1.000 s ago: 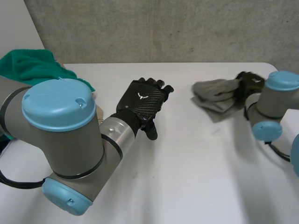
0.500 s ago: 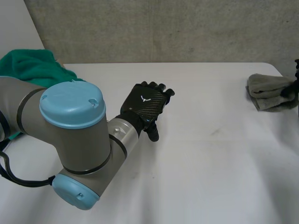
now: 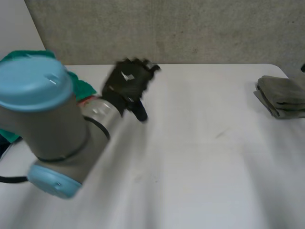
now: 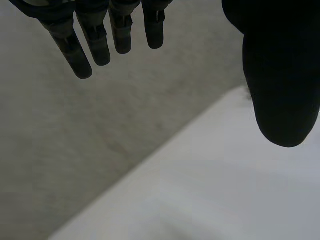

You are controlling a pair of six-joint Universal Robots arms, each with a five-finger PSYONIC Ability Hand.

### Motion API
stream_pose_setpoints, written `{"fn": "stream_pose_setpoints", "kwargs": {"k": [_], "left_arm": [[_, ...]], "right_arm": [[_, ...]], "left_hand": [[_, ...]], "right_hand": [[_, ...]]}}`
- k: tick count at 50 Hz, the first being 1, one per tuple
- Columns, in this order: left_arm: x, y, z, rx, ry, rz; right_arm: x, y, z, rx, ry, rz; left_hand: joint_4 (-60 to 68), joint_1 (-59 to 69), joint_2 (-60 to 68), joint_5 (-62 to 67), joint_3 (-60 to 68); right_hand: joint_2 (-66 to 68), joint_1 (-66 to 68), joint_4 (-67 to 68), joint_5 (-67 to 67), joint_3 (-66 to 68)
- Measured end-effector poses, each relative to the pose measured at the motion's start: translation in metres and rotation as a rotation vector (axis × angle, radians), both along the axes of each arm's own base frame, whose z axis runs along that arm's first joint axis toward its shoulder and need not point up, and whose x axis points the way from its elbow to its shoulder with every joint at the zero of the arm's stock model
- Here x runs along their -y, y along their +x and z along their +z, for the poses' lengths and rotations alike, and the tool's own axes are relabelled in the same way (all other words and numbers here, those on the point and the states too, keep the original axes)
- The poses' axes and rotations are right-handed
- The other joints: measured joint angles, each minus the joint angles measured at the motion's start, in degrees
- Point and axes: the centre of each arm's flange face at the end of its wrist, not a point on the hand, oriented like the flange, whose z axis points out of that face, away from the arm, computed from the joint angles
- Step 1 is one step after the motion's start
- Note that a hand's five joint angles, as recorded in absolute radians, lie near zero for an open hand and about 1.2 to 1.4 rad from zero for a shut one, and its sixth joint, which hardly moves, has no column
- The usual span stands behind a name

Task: Fold the laundry.

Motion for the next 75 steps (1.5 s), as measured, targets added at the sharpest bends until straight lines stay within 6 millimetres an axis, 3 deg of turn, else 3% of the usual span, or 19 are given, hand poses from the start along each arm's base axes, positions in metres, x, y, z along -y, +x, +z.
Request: {"fn": "stream_pose_setpoints", "kwargs": {"k": [6,11,15,19,23,25,27,28,30,37,43,50,52,54,55,60,65,70,75], "left_arm": [[0.060,0.051,0.049,-0.081,-0.181,0.192],[0.120,0.103,0.056,-0.031,-0.268,0.365],[0.183,0.156,0.031,0.121,-0.292,0.478],[0.228,0.189,-0.007,0.270,-0.284,0.505],[0.257,0.206,-0.045,0.388,-0.270,0.501],[0.264,0.208,-0.057,0.421,-0.266,0.496],[0.266,0.208,-0.062,0.432,-0.264,0.492],[0.266,0.205,-0.064,0.434,-0.264,0.488],[0.262,0.196,-0.059,0.416,-0.269,0.475],[0.212,0.141,0.005,0.157,-0.295,0.376],[0.138,0.076,0.037,-0.079,-0.213,0.172],[0.048,-0.004,0.008,-0.148,-0.032,-0.138],[0.032,-0.021,-0.012,-0.126,0.025,-0.198],[0.019,-0.035,-0.034,-0.096,0.077,-0.243],[0.014,-0.040,-0.043,-0.080,0.101,-0.260],[-0.003,-0.051,-0.071,-0.018,0.171,-0.299],[-0.004,-0.044,-0.059,-0.012,0.162,-0.283],[0.017,-0.013,-0.029,-0.041,0.106,-0.168],[0.045,0.022,-0.023,-0.030,0.082,-0.041]], "right_arm": [[-0.079,0.063,0.020,-0.082,-0.074,0.328],[-0.144,0.100,0.008,-0.178,0.015,0.665],[-0.194,0.115,-0.017,-0.233,0.208,0.858],[-0.219,0.117,-0.037,-0.311,0.342,0.884],[-0.231,0.112,-0.054,-0.408,0.425,0.845],[-0.233,0.109,-0.060,-0.439,0.444,0.818],[-0.233,0.108,-0.062,-0.450,0.451,0.805],[-0.233,0.106,-0.065,-0.460,0.454,0.788],[-0.232,0.104,-0.066,-0.465,0.454,0.769],[-0.226,0.100,-0.057,-0.441,0.417,0.718],[-0.214,0.092,-0.038,-0.373,0.369,0.629],[-0.200,0.080,-0.022,-0.312,0.332,0.537],[-0.198,0.077,-0.021,-0.307,0.329,0.525],[-0.196,0.076,-0.020,-0.304,0.328,0.517],[-0.195,0.075,-0.020,-0.304,0.328,0.515],[-0.193,0.072,-0.019,-0.303,0.328,0.508],[-0.190,0.070,-0.017,-0.303,0.331,0.503],[-0.194,0.070,-0.018,-0.297,0.376,0.512],[-0.214,0.078,-0.021,-0.278,0.504,0.565]], "left_hand": [[0.00,0.00,0.00,-0.03,0.00],[0.00,0.00,0.00,-0.03,0.00],[0.00,0.00,0.00,-0.02,0.00],[0.00,0.16,0.00,-0.02,0.00],[5.76,7.11,6.22,5.38,5.94],[22.74,26.83,22.55,21.91,22.03],[25.21,29.67,26.22,24.28,24.42],[44.78,50.16,45.70,43.49,43.88],[54.30,52.91,54.33,51.02,53.39],[56.28,52.91,55.95,51.22,55.13],[56.32,52.91,56.14,51.21,55.45],[56.50,52.91,56.17,51.21,55.69],[49.44,47.11,49.22,46.37,48.79],[27.24,22.95,25.88,25.43,27.06],[24.02,19.77,23.76,22.43,23.86],[3.21,3.55,3.19,2.22,3.14],[2.54,3.35,2.48,1.39,2.24],[2.54,3.35,2.48,1.36,2.24],[2.53,3.35,2.48,1.36,2.24]], "right_hand": [[0.00,0.00,0.00,0.00,0.00],[0.00,0.00,0.00,0.00,0.00],[0.00,0.00,0.00,0.00,0.00],[0.00,0.00,0.00,0.00,0.00],[0.00,0.00,0.00,0.00,0.00],[0.00,0.00,0.00,0.00,0.00],[0.00,0.00,0.00,0.00,0.00],[0.00,0.00,0.00,0.00,0.00],[0.00,0.00,0.00,0.00,0.00],[0.00,0.00,0.00,0.00,0.00],[0.00,0.00,0.00,0.00,0.00],[0.00,0.00,0.00,0.00,0.00],[0.00,0.00,0.00,0.00,0.00],[0.00,0.00,0.00,0.00,0.00],[0.00,0.00,0.00,0.00,0.00],[0.00,0.00,0.00,0.00,0.00],[0.00,0.00,0.00,0.00,0.00],[0.00,0.00,0.00,0.00,0.00],[0.00,0.00,0.00,0.00,0.00]]}}
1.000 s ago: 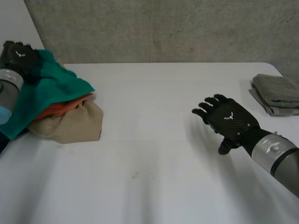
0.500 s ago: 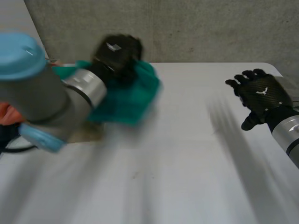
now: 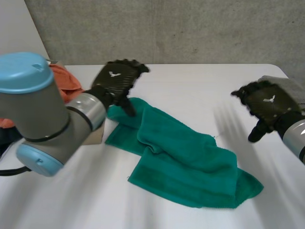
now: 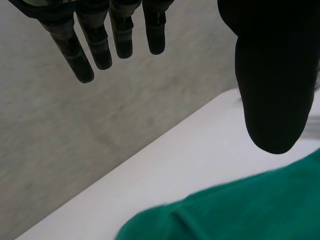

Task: Fold the laundry.

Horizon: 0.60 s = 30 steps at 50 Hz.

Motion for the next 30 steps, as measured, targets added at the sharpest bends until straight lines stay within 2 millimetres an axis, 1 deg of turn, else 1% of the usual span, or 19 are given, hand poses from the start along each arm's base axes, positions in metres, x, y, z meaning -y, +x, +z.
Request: {"fn": "stream_pose_setpoints", "kwargs": {"k": [4,5,8,12,16,17,22,26,30], "left_arm": [[0.017,0.014,-0.015,0.056,-0.002,0.048],[0.024,0.017,-0.022,0.085,-0.007,0.058],[0.040,0.020,-0.040,0.151,-0.029,0.068],[0.063,0.018,-0.066,0.244,-0.079,0.047],[0.080,0.006,-0.090,0.291,-0.119,-0.024],[0.081,0.005,-0.092,0.293,-0.123,-0.037],[0.084,-0.011,-0.110,0.288,-0.140,-0.147],[0.079,-0.025,-0.123,0.281,-0.141,-0.224],[0.073,-0.034,-0.135,0.301,-0.150,-0.272]], "right_arm": [[-0.020,0.009,-0.004,0.002,0.111,0.040],[-0.030,0.015,-0.006,0.012,0.164,0.062],[-0.045,0.025,-0.010,0.040,0.223,0.089],[-0.062,0.042,-0.019,0.104,0.266,0.127],[-0.075,0.059,-0.033,0.145,0.267,0.155],[-0.076,0.061,-0.035,0.147,0.265,0.156],[-0.087,0.076,-0.059,0.126,0.249,0.151],[-0.089,0.083,-0.078,0.076,0.224,0.121],[-0.087,0.086,-0.090,0.029,0.182,0.094]], "left_hand": [[0.00,0.00,0.00,0.00,0.00],[0.00,0.00,0.00,0.02,0.00],[0.00,0.00,0.00,0.08,0.00],[0.00,0.00,0.00,0.17,0.00],[0.00,0.00,0.00,0.17,0.00],[0.00,0.00,0.00,0.17,0.00],[0.01,0.01,0.05,0.18,0.01],[0.87,0.28,0.98,1.69,0.38],[3.79,3.49,3.68,4.51,3.42]], "right_hand": [[0.00,0.00,0.00,0.00,0.00],[0.00,0.00,0.00,0.00,0.00],[0.00,0.00,0.00,0.00,0.00],[0.00,0.00,0.00,0.00,0.00],[0.00,0.00,0.00,0.00,0.00],[0.00,0.00,0.00,0.00,0.00],[0.00,0.00,0.00,0.00,0.00],[0.60,0.35,0.56,0.68,0.75],[6.75,5.51,6.24,6.67,6.80]]}}
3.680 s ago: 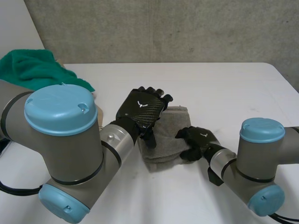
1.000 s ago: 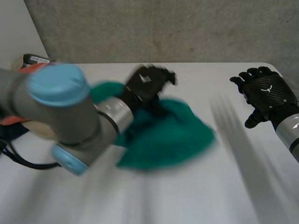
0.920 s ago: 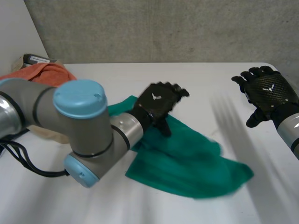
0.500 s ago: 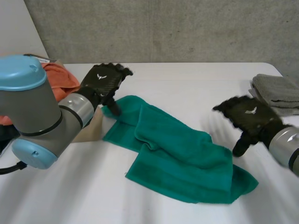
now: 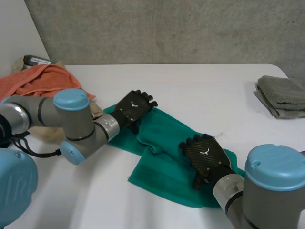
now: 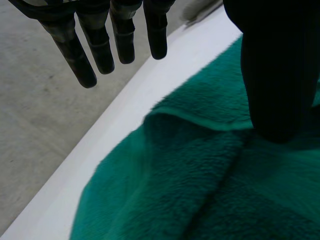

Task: Fold the laundry.

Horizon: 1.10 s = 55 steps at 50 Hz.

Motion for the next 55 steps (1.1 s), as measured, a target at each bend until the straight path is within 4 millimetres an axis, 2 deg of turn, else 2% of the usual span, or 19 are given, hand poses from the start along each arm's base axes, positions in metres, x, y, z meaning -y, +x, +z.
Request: {"fn": "stream_pose_setpoints", "kwargs": {"k": [5,6,8,9,10,11,16,23,25,28,34,39,42,44,45,46,49,53,55], "left_arm": [[-0.008,-0.006,-0.010,0.049,-0.027,-0.034],[-0.012,-0.009,-0.013,0.070,-0.038,-0.050],[-0.018,-0.013,-0.015,0.087,-0.049,-0.067],[-0.021,-0.014,-0.015,0.092,-0.052,-0.072],[-0.022,-0.015,-0.015,0.095,-0.054,-0.075],[-0.027,-0.019,-0.015,0.104,-0.062,-0.083],[-0.036,-0.027,0.002,0.110,-0.099,-0.047],[-0.049,-0.019,0.043,0.106,-0.143,0.098],[-0.064,-0.017,0.058,0.095,-0.143,0.115],[-0.086,-0.015,0.073,0.069,-0.120,0.118],[-0.143,-0.015,0.098,-0.039,0.017,0.111],[-0.164,-0.020,0.099,-0.096,0.103,0.135],[-0.164,-0.023,0.092,-0.096,0.118,0.172],[-0.161,-0.024,0.089,-0.089,0.113,0.188],[-0.156,-0.024,0.086,-0.077,0.101,0.211],[-0.153,-0.024,0.085,-0.069,0.093,0.221],[-0.138,-0.019,0.083,-0.045,0.059,0.265],[-0.104,-0.005,0.086,-0.022,0.000,0.342],[-0.095,0.000,0.088,-0.023,-0.018,0.363]], "right_arm": [[0.005,-0.001,-0.004,-0.038,-0.043,-0.015],[0.007,-0.002,-0.004,-0.049,-0.056,-0.018],[0.008,-0.003,-0.003,-0.057,-0.065,-0.020],[0.008,-0.003,-0.003,-0.058,-0.067,-0.020],[0.008,-0.004,-0.003,-0.059,-0.069,-0.020],[0.009,-0.004,-0.002,-0.062,-0.073,-0.021],[0.019,-0.010,0.003,-0.084,-0.095,-0.039],[0.064,-0.039,0.018,-0.191,-0.199,-0.130],[0.085,-0.049,0.029,-0.232,-0.264,-0.158],[0.107,-0.054,0.044,-0.252,-0.343,-0.171],[0.152,-0.044,0.077,-0.217,-0.502,-0.145],[0.170,-0.031,0.075,-0.198,-0.509,-0.121],[0.168,-0.026,0.065,-0.192,-0.454,-0.116],[0.165,-0.026,0.062,-0.185,-0.423,-0.118],[0.155,-0.028,0.057,-0.165,-0.353,-0.125],[0.151,-0.028,0.055,-0.155,-0.324,-0.129],[0.130,-0.035,0.053,-0.108,-0.202,-0.148],[0.093,-0.045,0.052,-0.047,-0.034,-0.156],[0.080,-0.048,0.051,-0.031,0.015,-0.150]], "left_hand": [[8.10,9.08,8.06,8.13,8.22],[16.45,18.41,17.01,16.21,17.09],[23.24,25.85,24.26,22.82,23.26],[34.51,37.39,34.51,33.77,34.48],[37.62,39.51,37.60,36.91,37.54],[46.60,47.57,46.89,45.43,46.45],[49.96,47.59,49.88,46.49,49.75],[49.96,47.59,49.89,46.49,49.75],[49.96,47.59,49.94,46.49,49.76],[49.96,47.59,49.97,46.49,49.85],[50.11,47.59,50.04,46.49,50.02],[50.18,47.59,50.04,46.49,50.03],[50.18,47.59,50.04,46.49,50.03],[50.18,47.59,50.04,46.49,50.03],[50.19,47.59,50.04,46.49,50.03],[50.19,47.59,50.04,46.49,50.03],[50.19,47.59,50.04,46.49,50.04],[50.19,47.59,50.04,46.49,50.04],[50.19,47.59,50.04,46.49,50.04]], "right_hand": [[16.91,17.41,17.19,16.97,16.95],[30.32,30.28,29.11,28.53,29.74],[42.39,41.04,41.54,40.69,41.75],[44.00,42.41,43.32,42.39,42.89],[46.44,44.46,46.01,45.04,45.58],[48.27,45.34,49.09,47.56,48.49],[48.27,45.34,49.74,47.73,49.03],[48.27,45.34,49.92,48.20,49.03],[48.27,45.34,49.93,48.19,49.04],[48.28,45.34,49.95,48.20,49.04],[48.27,45.34,49.95,48.20,49.06],[44.88,44.11,45.67,44.83,45.09],[24.38,25.01,26.53,25.30,25.97],[16.43,17.17,17.59,15.88,17.08],[1.00,1.64,2.26,0.83,1.84],[-2.06,-1.67,-0.82,-2.87,-1.24],[-6.18,-4.85,-5.64,-6.67,-6.18],[-6.54,-4.85,-6.29,-6.66,-6.72],[-6.54,-4.85,-6.29,-6.67,-6.72]]}}
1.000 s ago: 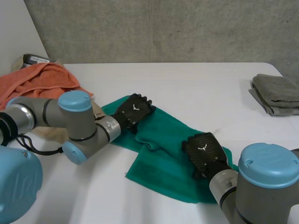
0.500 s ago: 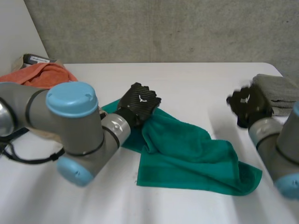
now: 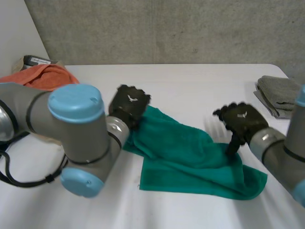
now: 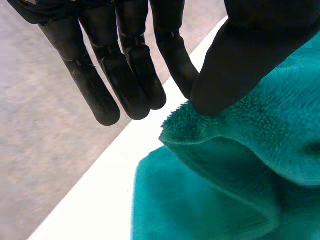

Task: Fold the laundry.

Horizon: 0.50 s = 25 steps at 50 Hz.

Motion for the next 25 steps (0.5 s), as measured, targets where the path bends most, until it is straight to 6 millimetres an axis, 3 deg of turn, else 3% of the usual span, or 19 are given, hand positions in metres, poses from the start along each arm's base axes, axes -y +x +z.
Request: {"fn": "stream_pose_setpoints", "kwargs": {"k": [4,10,15,16,20,25], "left_arm": [[0.019,0.007,0.007,-0.017,-0.052,0.035],[0.028,0.010,0.013,-0.041,-0.086,0.049],[0.023,0.010,0.012,-0.046,-0.075,0.044],[0.022,0.010,0.012,-0.046,-0.072,0.043],[0.009,0.011,0.014,-0.043,-0.054,0.030],[-0.015,0.014,0.019,-0.033,-0.026,0.000]], "right_arm": [[-0.028,-0.005,-0.007,0.025,0.085,0.035],[-0.043,-0.005,-0.024,0.023,0.108,0.069],[-0.031,-0.004,-0.047,-0.018,0.060,0.051],[-0.027,-0.004,-0.048,-0.028,0.040,0.043],[-0.007,-0.006,-0.044,-0.069,-0.074,0.014],[0.026,-0.003,-0.017,-0.138,-0.276,0.008]], "left_hand": [[0.00,0.00,0.00,0.00,0.00],[0.00,0.00,0.00,0.00,0.00],[0.00,0.00,0.00,0.00,0.00],[0.00,0.00,0.00,0.00,0.00],[0.00,0.00,0.00,0.00,0.00],[0.00,0.00,0.00,0.00,0.01]], "right_hand": [[0.00,0.00,0.00,0.00,0.00],[3.72,2.45,3.15,3.39,3.80],[49.27,47.05,47.19,47.09,48.17],[53.30,49.43,52.27,51.44,52.37],[54.95,49.43,55.84,52.47,55.47],[54.95,49.43,56.06,52.47,55.54]]}}
